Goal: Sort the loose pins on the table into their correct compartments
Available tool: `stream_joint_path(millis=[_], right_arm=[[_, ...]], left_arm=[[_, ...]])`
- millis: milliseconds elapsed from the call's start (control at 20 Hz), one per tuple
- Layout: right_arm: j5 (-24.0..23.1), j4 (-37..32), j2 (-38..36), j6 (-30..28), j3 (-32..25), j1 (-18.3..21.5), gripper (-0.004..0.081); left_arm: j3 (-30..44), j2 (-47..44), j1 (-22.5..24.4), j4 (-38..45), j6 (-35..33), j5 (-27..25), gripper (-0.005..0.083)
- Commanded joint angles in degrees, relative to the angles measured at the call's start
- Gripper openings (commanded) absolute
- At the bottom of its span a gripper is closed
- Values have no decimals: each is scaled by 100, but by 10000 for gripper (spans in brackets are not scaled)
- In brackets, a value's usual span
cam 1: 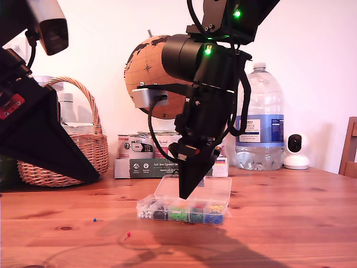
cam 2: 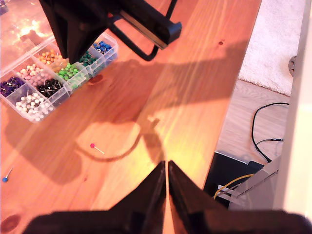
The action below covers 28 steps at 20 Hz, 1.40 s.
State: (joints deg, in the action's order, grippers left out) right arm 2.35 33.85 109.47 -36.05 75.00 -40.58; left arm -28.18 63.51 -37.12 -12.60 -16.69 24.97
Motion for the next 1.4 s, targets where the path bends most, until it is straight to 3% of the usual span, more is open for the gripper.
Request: stream_joint_path(millis=[0, 150, 600, 750, 1050, 1350], right_arm=[[-20, -37, 140, 2, 48, 9, 56], [4, -74, 138, 0, 48, 9, -16], [214, 568, -157, -721, 369, -496, -13], [811, 509, -166, -446, 518, -522, -13], [892, 138, -166, -142, 599, -599, -12], [973, 446, -162, -1744, 634, -627, -12]], left_arm=[[-35, 28, -11, 33, 17, 0, -23], [-35, 28, -13, 33, 17, 0, -23], [-35, 17, -11, -256, 17, -706, -23], [-35, 17, -11, -313, 17, -774, -23], [-35, 17, -13, -422, 28, -1049, -23], [-35, 17, -13, -599, 219, -1049, -23]])
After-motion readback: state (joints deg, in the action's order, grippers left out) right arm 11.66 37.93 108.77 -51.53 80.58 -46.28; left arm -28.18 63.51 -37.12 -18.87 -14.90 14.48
